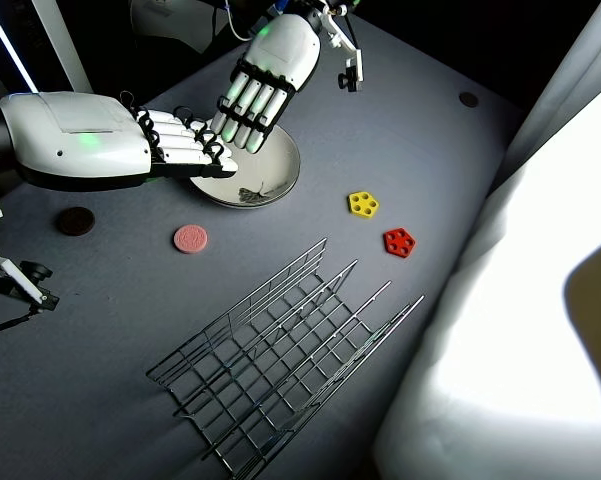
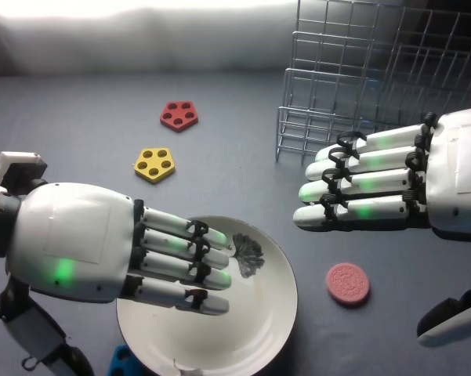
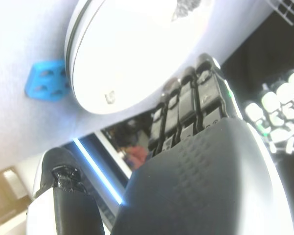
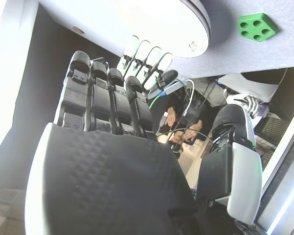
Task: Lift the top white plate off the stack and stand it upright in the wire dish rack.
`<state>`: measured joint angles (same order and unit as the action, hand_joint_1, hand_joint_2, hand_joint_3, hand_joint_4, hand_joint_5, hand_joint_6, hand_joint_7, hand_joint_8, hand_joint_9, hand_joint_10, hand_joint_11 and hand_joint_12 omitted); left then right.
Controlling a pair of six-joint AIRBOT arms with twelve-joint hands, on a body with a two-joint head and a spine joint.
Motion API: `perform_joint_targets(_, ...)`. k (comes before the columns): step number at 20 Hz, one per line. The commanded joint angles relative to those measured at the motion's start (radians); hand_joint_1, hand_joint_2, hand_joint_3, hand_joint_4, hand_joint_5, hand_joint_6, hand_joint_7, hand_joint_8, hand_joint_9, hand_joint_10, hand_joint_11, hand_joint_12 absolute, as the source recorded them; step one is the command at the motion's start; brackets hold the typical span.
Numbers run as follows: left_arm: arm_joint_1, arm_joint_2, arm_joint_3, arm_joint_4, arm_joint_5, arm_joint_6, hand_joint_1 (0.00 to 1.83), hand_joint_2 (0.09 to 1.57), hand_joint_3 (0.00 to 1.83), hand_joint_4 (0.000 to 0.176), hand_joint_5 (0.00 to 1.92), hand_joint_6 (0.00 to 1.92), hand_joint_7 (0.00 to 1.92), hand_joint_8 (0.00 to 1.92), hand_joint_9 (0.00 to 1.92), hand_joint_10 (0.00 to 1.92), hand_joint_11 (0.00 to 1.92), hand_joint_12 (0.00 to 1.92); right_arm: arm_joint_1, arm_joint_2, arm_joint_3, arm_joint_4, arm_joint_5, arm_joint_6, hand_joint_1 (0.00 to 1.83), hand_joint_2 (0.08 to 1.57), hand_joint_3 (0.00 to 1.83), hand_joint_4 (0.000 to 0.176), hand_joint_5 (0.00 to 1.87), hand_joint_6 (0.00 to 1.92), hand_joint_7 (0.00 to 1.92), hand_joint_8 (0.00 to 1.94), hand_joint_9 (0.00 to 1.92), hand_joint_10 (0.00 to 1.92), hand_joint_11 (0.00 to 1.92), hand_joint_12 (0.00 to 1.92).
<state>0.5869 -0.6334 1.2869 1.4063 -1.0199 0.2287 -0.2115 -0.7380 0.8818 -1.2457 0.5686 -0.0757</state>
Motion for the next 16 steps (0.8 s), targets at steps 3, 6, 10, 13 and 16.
perform_joint_targets(3,-0.014,-0.007,0.019,-0.046,-0.063,0.003,0.38,0.97,0.00,0.000,0.03,0.00,0.06,0.01,0.06,0.01,0.05,0.05,0.000,0.012,0.001,0.051,0.059,-0.002,0.32,0.98,0.00,0.000,0.07,0.00,0.06,0.00,0.05,0.01,0.09,0.06)
perform_joint_targets(6,-0.010,-0.012,0.044,-0.024,-0.071,0.003,0.38,0.97,0.00,0.000,0.03,0.00,0.06,0.01,0.06,0.01,0.05,0.05,-0.001,0.012,0.001,0.051,0.059,-0.003,0.32,0.98,0.00,0.000,0.07,0.00,0.06,0.00,0.05,0.00,0.09,0.06)
perform_joint_targets(10,-0.007,-0.014,0.068,0.008,-0.100,0.001,0.38,0.97,0.00,0.000,0.04,0.01,0.04,0.00,0.03,0.00,0.04,0.05,-0.003,0.012,0.002,0.051,0.059,-0.008,0.31,0.98,0.00,0.000,0.07,0.00,0.07,0.00,0.05,0.00,0.08,0.05)
perform_joint_targets(13,-0.007,-0.021,0.095,0.027,-0.121,0.001,0.40,0.97,0.00,0.000,0.02,0.00,0.04,0.00,0.02,0.00,0.02,0.04,-0.003,0.011,0.002,0.051,0.059,-0.009,0.27,0.98,0.00,0.000,0.08,0.00,0.09,0.01,0.08,0.01,0.10,0.05)
perform_joint_targets(16,-0.009,-0.028,0.122,0.044,-0.125,0.001,0.40,0.96,0.00,0.000,0.04,0.01,0.05,0.01,0.04,0.01,0.02,0.04,-0.005,0.010,0.002,0.054,0.059,-0.009,0.23,0.96,0.00,0.000,0.10,0.01,0.09,0.00,0.06,0.00,0.08,0.04)
